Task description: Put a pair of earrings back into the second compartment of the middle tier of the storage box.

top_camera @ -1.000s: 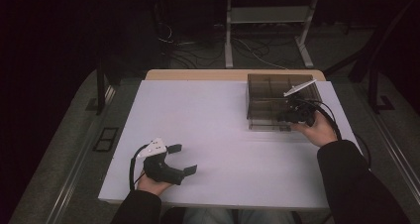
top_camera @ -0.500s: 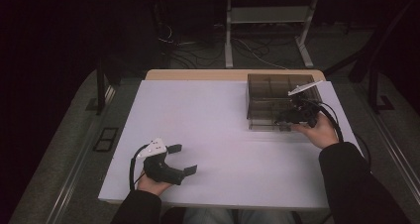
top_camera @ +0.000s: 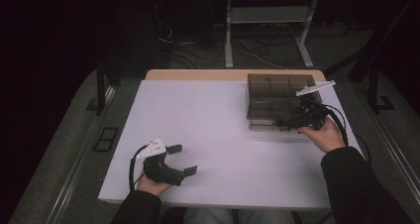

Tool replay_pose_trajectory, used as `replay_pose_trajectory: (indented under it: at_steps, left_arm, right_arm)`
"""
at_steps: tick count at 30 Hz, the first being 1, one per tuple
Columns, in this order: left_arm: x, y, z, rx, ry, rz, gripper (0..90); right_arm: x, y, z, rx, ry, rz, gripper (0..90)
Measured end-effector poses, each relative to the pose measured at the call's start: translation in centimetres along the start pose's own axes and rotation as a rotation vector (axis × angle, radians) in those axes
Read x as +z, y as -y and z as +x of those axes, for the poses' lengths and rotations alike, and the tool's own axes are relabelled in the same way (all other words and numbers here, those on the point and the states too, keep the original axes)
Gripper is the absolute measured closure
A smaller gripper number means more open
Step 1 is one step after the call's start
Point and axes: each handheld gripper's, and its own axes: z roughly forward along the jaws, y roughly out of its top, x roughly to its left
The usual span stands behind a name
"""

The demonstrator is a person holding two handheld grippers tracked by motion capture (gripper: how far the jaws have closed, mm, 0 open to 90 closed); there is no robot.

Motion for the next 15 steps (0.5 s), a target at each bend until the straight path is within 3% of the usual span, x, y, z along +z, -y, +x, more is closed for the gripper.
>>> replay_pose_trajectory:
  at_steps: [6,15]
  left_arm:
    - [-0.1,0.0,0.0,-0.006,0.005,-0.005,0.0]
    - [-0.1,0.0,0.2,-0.02,0.007,0.001,0.0]
  right_arm:
    - [-1.1,0.7,1.0,0.022,0.006,-0.025,0.3]
    - [-1.9,2.1,3.5,-0.003,-0.015,-0.052,0.4]
